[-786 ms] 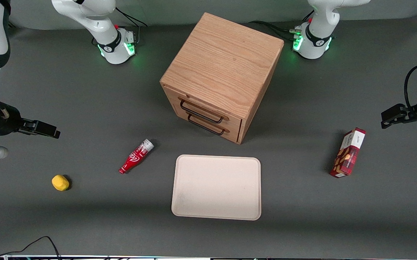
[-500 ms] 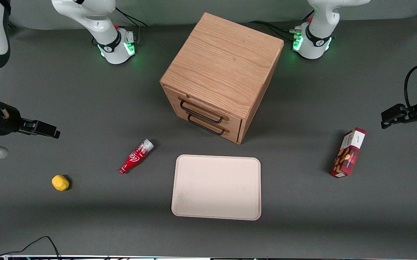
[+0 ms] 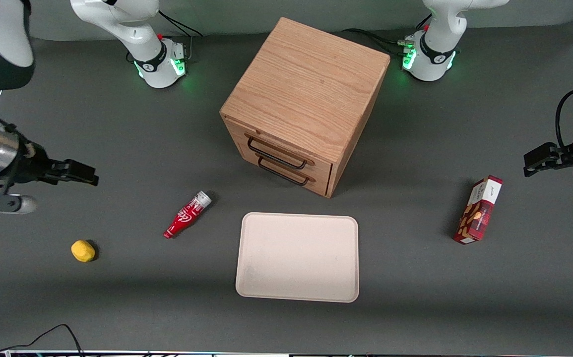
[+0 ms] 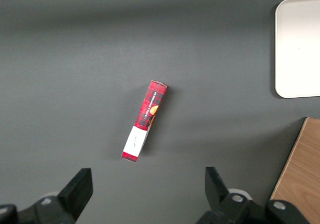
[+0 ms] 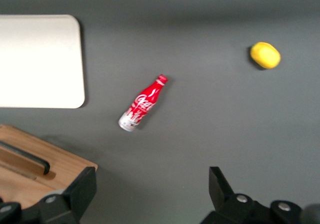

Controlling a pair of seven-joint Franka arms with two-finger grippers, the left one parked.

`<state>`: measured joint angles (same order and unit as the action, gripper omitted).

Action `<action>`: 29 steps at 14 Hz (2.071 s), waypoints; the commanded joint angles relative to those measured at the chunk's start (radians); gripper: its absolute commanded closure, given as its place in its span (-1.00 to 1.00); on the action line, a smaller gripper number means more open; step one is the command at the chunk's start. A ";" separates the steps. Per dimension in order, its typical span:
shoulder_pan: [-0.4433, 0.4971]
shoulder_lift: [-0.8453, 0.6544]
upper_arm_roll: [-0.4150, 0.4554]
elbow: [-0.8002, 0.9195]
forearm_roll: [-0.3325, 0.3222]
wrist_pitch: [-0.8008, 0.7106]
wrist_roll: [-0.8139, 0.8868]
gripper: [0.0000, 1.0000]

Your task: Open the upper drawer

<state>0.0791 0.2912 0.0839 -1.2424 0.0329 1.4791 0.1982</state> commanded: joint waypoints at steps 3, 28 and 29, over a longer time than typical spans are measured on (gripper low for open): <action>0.157 -0.009 -0.024 0.006 0.005 -0.016 -0.296 -1.00; 0.288 0.207 0.260 -0.135 0.012 0.362 -0.522 -1.00; 0.288 0.207 0.260 -0.158 0.012 0.389 -0.522 -1.00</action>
<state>0.3715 0.5109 0.3396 -1.3505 0.0335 1.8190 -0.2978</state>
